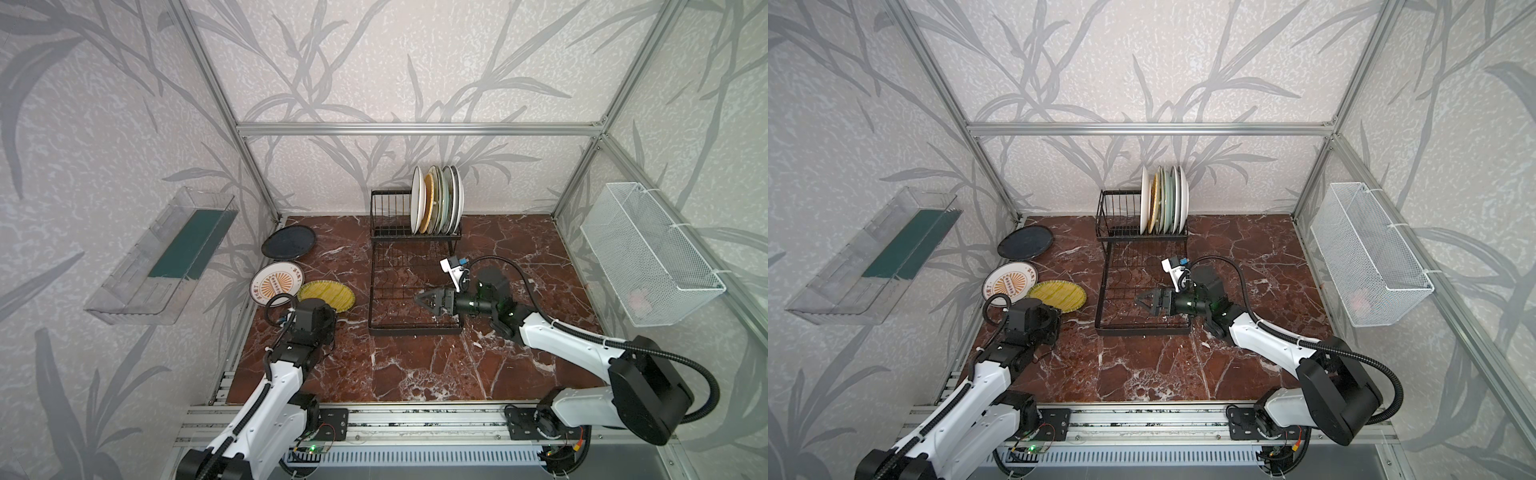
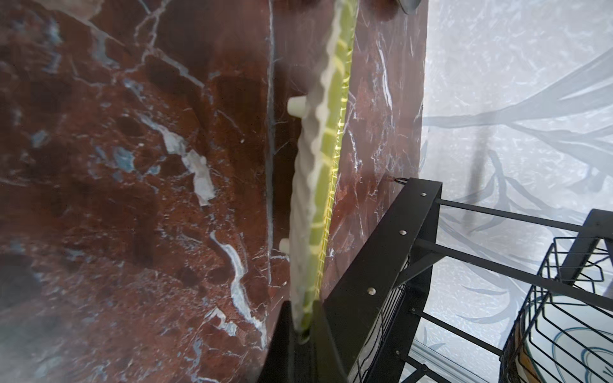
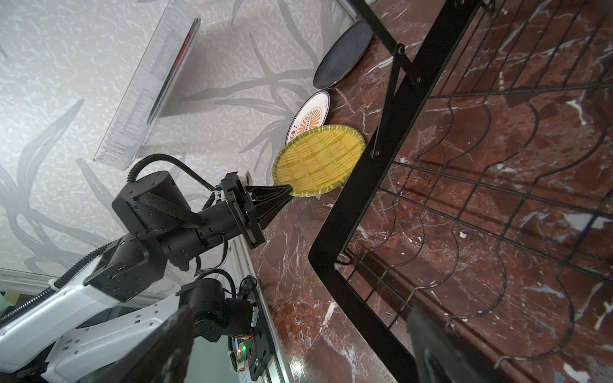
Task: Load plates into a dish rack
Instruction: Pick up the plate from the middle-left of the table.
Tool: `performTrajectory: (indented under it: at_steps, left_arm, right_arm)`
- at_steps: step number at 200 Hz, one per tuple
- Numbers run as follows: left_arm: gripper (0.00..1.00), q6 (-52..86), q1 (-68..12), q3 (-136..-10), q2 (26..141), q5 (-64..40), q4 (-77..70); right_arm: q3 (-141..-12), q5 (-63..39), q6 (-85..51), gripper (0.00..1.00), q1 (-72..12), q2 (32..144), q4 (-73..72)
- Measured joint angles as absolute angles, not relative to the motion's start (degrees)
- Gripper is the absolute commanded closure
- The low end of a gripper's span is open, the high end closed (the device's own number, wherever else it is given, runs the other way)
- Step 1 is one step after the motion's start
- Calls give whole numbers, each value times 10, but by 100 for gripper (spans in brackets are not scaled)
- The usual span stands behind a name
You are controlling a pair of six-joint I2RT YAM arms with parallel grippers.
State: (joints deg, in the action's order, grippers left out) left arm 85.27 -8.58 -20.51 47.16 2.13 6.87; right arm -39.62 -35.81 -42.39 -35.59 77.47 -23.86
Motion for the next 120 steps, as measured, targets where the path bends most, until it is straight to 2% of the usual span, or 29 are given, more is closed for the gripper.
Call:
performTrajectory:
  at_steps: [68, 120]
  left_arm:
    - [100, 812, -51, -245, 445, 24, 60]
    - [100, 764, -4, -287, 390, -61, 81]
  right_arm:
    - [-401, -354, -413, 1, -356, 773, -213]
    - [-431, -350, -394, 1, -349, 755, -175]
